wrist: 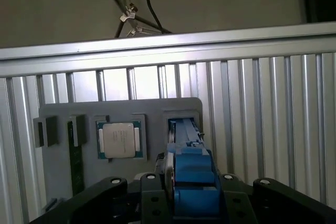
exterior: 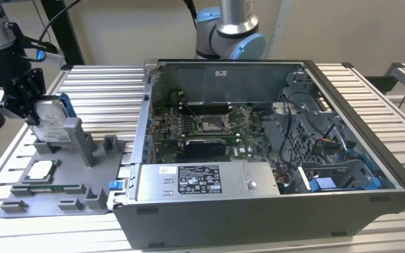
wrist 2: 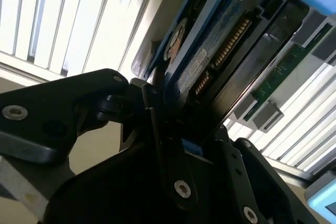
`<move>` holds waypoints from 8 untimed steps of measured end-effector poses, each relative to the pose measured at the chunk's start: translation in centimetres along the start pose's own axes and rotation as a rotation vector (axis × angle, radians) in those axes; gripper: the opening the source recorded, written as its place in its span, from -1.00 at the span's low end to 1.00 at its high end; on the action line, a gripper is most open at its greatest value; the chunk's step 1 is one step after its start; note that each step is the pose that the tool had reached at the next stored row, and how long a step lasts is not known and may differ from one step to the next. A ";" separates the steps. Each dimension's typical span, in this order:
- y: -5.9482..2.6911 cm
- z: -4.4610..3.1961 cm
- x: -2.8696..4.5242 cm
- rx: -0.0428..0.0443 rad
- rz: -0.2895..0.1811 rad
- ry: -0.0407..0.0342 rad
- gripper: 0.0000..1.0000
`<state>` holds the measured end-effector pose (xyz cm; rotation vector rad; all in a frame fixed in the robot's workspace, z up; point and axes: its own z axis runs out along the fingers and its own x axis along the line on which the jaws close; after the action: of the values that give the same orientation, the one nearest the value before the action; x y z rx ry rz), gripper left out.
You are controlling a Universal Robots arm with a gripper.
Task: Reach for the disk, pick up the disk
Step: 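Pick up the disk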
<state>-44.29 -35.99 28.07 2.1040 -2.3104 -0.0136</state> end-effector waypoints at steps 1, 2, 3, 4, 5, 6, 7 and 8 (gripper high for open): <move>0.00 -0.12 0.00 -0.0001 0.000 0.0000 -1.00; 0.00 -0.22 0.00 0.0000 0.000 0.0000 -1.00; 0.01 -0.33 0.00 0.0000 0.000 0.0000 -1.00; 0.01 -0.43 0.00 -0.0001 0.000 0.0000 -1.00; 0.01 -0.54 0.00 -0.0001 0.000 0.0000 -1.00; 0.01 -0.66 0.00 -0.0002 0.000 0.0001 -1.00; 0.01 -0.77 0.00 -0.0001 0.000 0.0000 -1.00; 0.02 -0.87 0.00 -0.0001 0.000 0.0000 -1.00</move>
<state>-44.29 -35.98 28.94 2.1039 -2.3103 -0.0136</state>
